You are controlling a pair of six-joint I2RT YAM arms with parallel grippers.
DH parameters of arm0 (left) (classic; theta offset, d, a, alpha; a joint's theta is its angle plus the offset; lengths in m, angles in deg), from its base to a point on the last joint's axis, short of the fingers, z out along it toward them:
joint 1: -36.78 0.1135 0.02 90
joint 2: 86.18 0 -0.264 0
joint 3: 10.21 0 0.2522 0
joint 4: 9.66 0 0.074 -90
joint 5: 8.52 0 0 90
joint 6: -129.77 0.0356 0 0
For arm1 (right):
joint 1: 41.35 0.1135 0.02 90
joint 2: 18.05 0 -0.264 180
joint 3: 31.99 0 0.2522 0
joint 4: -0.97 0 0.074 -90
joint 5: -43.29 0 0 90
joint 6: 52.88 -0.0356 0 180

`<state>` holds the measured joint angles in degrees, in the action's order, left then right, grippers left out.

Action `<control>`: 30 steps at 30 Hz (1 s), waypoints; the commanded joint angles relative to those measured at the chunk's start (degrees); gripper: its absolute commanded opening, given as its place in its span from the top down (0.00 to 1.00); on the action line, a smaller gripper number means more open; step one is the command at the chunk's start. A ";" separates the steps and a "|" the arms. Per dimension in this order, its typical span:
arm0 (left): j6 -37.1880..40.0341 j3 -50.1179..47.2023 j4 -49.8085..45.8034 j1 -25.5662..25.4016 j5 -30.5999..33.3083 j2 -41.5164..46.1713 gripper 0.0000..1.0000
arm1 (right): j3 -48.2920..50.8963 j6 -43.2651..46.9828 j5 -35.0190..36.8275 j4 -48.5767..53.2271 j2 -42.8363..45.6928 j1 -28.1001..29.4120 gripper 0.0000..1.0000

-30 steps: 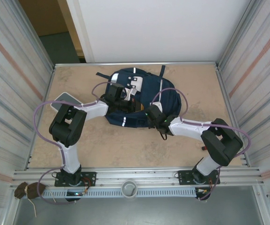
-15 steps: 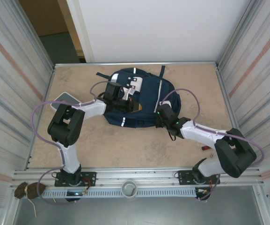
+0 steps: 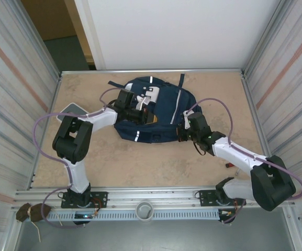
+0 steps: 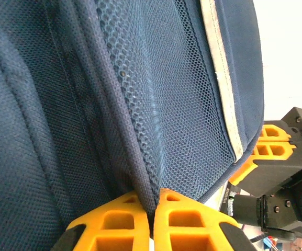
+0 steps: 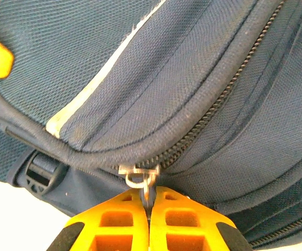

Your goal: Pack the student bag

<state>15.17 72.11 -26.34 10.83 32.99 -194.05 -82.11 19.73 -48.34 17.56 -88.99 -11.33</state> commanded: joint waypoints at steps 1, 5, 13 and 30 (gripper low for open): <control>4.11 1.70 -2.94 2.55 2.22 4.50 0.85 | -0.10 1.56 -2.31 1.14 2.56 -1.20 1.00; 9.96 0.93 -3.52 2.44 4.76 10.18 0.64 | -2.00 1.48 -6.07 2.97 2.77 -1.20 1.00; 36.15 -2.89 -2.80 -4.89 19.35 20.70 0.50 | -4.50 0.78 -11.17 4.89 3.86 -1.29 1.00; 71.93 1.51 -5.03 -16.57 28.85 9.70 0.46 | -5.48 -2.82 -18.97 3.10 5.44 -2.07 1.00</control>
<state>80.74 70.95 -29.64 -4.36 59.26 -182.62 -84.65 18.10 -63.58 22.78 -85.91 -13.36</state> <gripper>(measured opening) 0.541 0.049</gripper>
